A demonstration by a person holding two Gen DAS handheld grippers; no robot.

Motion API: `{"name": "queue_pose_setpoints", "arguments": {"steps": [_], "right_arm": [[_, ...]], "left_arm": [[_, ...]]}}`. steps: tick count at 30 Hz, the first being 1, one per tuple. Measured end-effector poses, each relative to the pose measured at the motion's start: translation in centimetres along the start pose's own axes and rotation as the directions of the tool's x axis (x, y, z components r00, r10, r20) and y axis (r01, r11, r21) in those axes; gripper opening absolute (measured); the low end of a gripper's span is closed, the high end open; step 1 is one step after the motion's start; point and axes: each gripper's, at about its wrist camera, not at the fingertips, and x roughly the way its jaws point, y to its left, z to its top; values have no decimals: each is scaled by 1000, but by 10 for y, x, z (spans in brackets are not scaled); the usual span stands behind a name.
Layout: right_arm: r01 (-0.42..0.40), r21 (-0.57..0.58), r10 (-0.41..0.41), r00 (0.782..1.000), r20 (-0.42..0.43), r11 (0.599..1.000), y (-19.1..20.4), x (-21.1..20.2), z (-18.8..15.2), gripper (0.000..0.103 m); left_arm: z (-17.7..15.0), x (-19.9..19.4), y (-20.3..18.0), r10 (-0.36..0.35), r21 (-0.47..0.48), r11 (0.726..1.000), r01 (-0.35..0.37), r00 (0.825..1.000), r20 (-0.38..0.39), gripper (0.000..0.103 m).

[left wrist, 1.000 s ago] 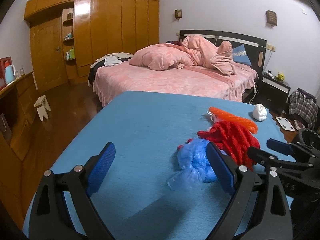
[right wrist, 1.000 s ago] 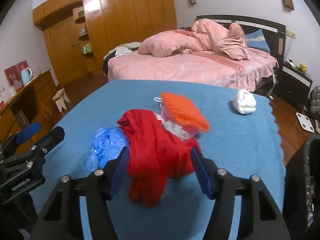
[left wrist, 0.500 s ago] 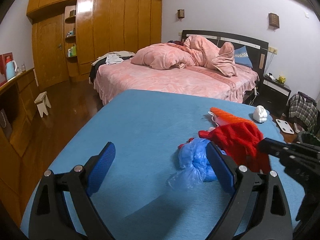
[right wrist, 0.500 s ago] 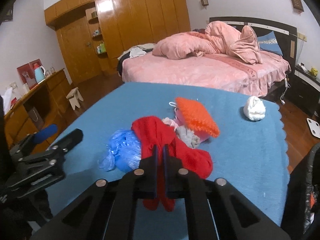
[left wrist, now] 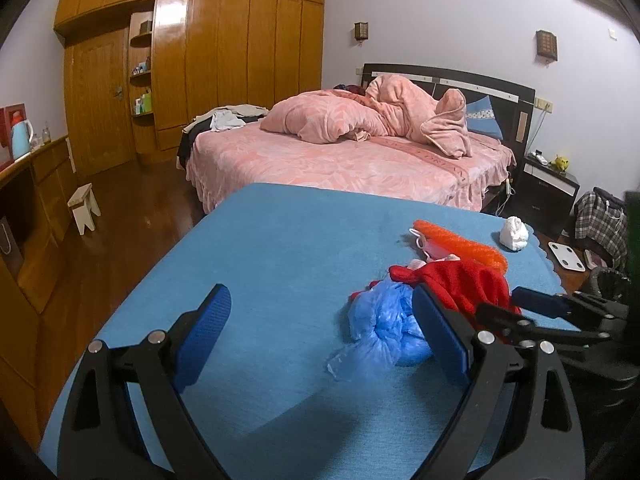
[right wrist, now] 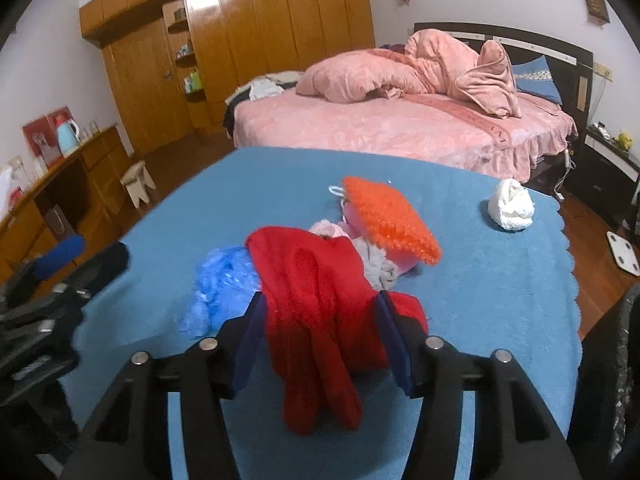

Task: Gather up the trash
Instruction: 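Grasp the red gloves with the right tool and lift them, then grasp the blue plastic bag with the left tool while the right tool releases the gloves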

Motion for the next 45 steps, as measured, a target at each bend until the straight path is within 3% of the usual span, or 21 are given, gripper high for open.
{"name": "queue_pose_setpoints", "arguments": {"steps": [2,5,9,15,23,28,32,34,36,40,45], "right_arm": [[-10,-3,10,1000,-21,1000,-1,6,-1,25],[-28,-6,28,999,-25,1000,-3,3,-4,14],[-71,26,70,997,40,997,-10,-26,-5,14],[-67,69,60,994,92,995,-31,-66,-11,14],[22,109,-29,998,59,994,-64,-81,-23,14],[49,145,-50,999,-1,988,-78,-70,-33,19],[65,145,-66,998,2,987,-84,-70,-35,35],[71,140,-73,997,10,988,-85,-72,-35,44],[70,139,-74,997,24,988,-85,-77,-35,49],[67,128,-73,997,39,989,-80,-81,-33,62],[44,109,-51,997,64,993,-72,-89,-29,64]], "left_arm": [[0,-1,-2,-3,4,1000,3,1000,0,89],[1,-3,-4,-7,12,1000,7,1000,1,89],[0,-3,-7,-17,14,1000,17,1000,2,89],[-4,-1,-20,-45,26,999,45,999,-11,89],[-19,10,-44,-85,52,995,88,995,-60,89],[-27,22,-57,-105,73,991,112,990,-98,89],[-32,33,-63,-108,83,989,119,986,-131,89],[-32,37,-64,-128,73,987,140,981,-148,79],[-32,44,-63,-157,59,984,170,971,-181,56],[-33,45,-59,-182,37,981,192,966,-186,48],[-32,34,-55,-185,23,981,190,970,-159,45]]}}
